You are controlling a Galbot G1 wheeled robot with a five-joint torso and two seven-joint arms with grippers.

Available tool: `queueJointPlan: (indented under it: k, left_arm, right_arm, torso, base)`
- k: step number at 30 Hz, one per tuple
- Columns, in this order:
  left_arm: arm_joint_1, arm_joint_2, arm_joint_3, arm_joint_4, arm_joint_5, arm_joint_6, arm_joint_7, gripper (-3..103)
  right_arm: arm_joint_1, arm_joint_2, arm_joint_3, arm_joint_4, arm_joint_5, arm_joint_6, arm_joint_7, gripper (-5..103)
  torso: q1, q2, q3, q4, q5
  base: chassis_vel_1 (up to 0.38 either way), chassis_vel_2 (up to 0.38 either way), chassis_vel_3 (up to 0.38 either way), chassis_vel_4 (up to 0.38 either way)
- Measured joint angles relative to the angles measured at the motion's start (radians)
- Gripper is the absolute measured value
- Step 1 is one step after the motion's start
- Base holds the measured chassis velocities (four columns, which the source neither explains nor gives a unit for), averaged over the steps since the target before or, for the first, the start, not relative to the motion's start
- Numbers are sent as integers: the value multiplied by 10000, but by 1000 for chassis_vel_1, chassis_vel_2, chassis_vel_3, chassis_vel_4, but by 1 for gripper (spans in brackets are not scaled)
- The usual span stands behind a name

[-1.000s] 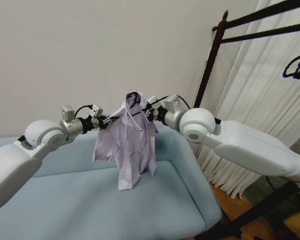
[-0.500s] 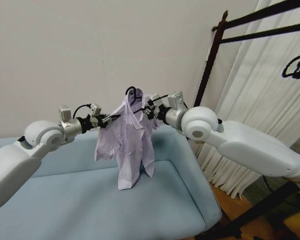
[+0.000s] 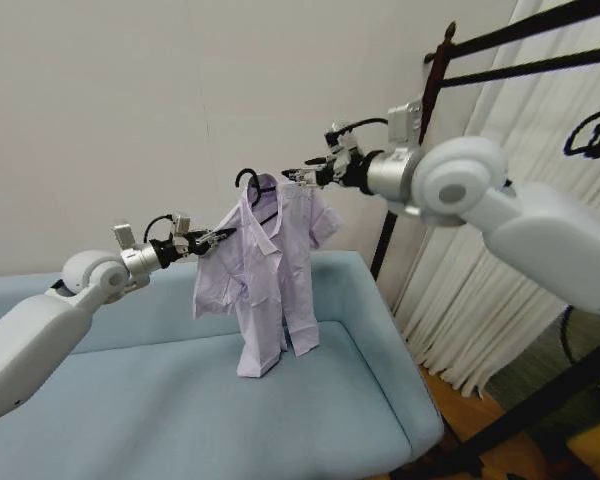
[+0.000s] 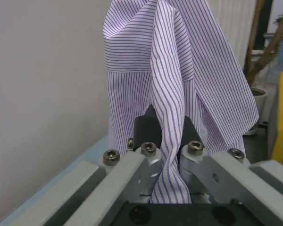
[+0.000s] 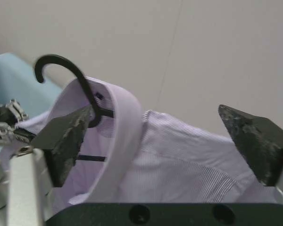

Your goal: Pick up the clothes from the sofa and hang them on the clothes hanger.

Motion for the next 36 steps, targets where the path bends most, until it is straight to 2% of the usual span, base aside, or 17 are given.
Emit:
queueJointPlan:
  k: [1, 2, 3, 4, 5, 7, 10, 12, 17, 24, 26, 36]
  left_arm:
    - [-68, 9, 9, 109, 130, -30, 298, 2]
    - [-154, 10, 25, 232, 340, -62, 633, 2]
    - [-154, 10, 25, 232, 340, -62, 633, 2]
    - [-212, 10, 34, 337, 499, -85, 884, 2]
    - [-264, 10, 43, 425, 623, -96, 1138, 2]
    - [-397, 10, 56, 581, 884, -106, 1564, 2]
    - [-544, -15, 76, 717, 1113, -111, 1889, 2]
    - [-772, -49, 121, 869, 1424, -129, 2252, 2]
    - [-1003, -71, 186, 1002, 1917, -247, 2697, 2]
    - [-1237, -76, 247, 1179, 2298, -450, 3185, 2]
    - [-1342, -78, 263, 1221, 2361, -479, 3324, 2]
    - [-1476, 5, 265, 1219, 2389, -543, 3615, 2]
  right_arm:
    - [142, 58, -237, -621, -494, 269, -1202, 91]
    - [298, 200, -553, -1438, -1184, 901, -2642, 96]
    - [298, 200, -553, -1438, -1184, 901, -2642, 96]
    - [402, 340, -767, -2109, -1859, 1435, -3757, 99]
    - [471, 437, -884, -2465, -2258, 1575, -4318, 99]
    - [674, 522, -1154, -2713, -2492, 1315, -4794, 100]
    - [819, 549, -1372, -2701, -2630, 1000, -5031, 98]
    - [846, 601, -1439, -2556, -2867, 260, -5298, 96]
    - [913, 709, -1696, -2287, -2701, -497, -5255, 94]
    - [1592, 775, -2672, -2172, -1716, -796, -5114, 90]
    - [1761, 811, -2943, -2127, -1526, -863, -5126, 86]
    - [2078, 983, -3447, -2138, -1390, -885, -5209, 73]
  torso:
    - [0, 0, 0, -3, 2]
    - [0, 0, 0, -1, 4]
    - [0, 0, 0, -1, 4]
    - [0, 0, 0, -1, 4]
    - [1, 0, 1, 1, 4]
    - [2, -1, 3, 2, 0]
    - [0, 0, 1, 2, -3]
    - [0, 0, 0, 0, 0]
    - [0, -1, 1, 1, 1]
    - [-1, 0, 0, 0, -3]
    - [-2, 0, -1, 0, 0]
    - [-2, 0, -1, 0, 0]
  base:
    - [0, 0, 0, 0]
    - [0, 0, 0, 0]
    - [0, 0, 0, 0]
    - [0, 0, 0, 0]
    - [0, 0, 0, 0]
    - [0, 0, 0, 0]
    - [0, 0, 0, 0]
    - [0, 0, 0, 0]
    - [0, 0, 0, 0]
    - [0, 0, 0, 0]
    - [0, 0, 0, 0]
    - [0, 0, 0, 0]
